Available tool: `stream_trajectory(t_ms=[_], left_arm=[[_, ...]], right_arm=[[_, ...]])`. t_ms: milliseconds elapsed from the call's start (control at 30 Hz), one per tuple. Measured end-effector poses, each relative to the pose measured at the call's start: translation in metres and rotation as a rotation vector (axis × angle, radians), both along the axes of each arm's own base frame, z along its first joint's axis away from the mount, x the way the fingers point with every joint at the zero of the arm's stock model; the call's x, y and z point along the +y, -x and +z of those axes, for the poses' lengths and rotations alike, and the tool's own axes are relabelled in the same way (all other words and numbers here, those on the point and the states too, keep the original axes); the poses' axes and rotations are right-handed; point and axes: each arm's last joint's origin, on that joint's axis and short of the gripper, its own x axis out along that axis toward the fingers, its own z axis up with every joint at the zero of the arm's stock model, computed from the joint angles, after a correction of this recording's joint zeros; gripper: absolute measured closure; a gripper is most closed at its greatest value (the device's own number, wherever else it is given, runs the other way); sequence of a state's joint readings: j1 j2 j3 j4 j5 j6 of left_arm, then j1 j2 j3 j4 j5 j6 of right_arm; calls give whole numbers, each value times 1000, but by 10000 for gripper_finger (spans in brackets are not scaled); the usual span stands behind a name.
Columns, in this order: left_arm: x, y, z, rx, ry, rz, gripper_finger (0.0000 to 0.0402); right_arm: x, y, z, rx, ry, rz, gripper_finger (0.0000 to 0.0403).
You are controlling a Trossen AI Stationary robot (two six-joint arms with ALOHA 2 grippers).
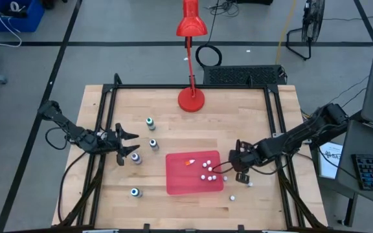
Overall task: Pick & Place food coloring
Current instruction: Put the small red food coloring bottle into the pink container
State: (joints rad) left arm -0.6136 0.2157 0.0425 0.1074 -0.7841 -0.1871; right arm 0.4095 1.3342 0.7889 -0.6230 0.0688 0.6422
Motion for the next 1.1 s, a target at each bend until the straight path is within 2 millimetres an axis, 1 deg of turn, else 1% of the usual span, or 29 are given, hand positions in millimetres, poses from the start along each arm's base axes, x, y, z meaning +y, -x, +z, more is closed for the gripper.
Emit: stream_trajectory(t_ms=[67, 167, 233, 300, 367, 433, 567, 700, 800, 967, 1100], left_arm=[[0, 0, 0, 0, 0, 0, 174], [0, 0, 0, 0, 0, 0, 174], [0, 0, 0, 0, 0, 0, 174], [0, 0, 0, 0, 0, 0, 174], [0, 0, 0, 0, 1, 0, 174], [0, 0, 0, 0, 0, 0, 174], [0, 0, 0, 0, 1, 0, 174], [0, 0, 0, 0, 0, 0, 174], [0, 0, 0, 0, 1, 0, 174], [0, 0, 0, 0, 0, 0, 174], [0, 0, 0, 0, 0, 0, 174]], right_arm=[[5, -10, 20, -66, 29, 36, 347], [12, -23, 54, -156, 83, 77, 347], [16, -34, 75, -186, 112, 111, 347], [21, -45, 91, -179, 147, 145, 347], [26, -62, 105, -161, 175, 186, 347], [31, -81, 113, -120, 205, 234, 347], [41, -124, 125, -36, 233, 354, 347], [47, -164, 128, 7, 240, 466, 347], [49, -186, 123, -6, 258, 522, 348], [50, -207, 95, 2, 191, 618, 348], [47, -216, 72, 50, 196, 646, 348]])
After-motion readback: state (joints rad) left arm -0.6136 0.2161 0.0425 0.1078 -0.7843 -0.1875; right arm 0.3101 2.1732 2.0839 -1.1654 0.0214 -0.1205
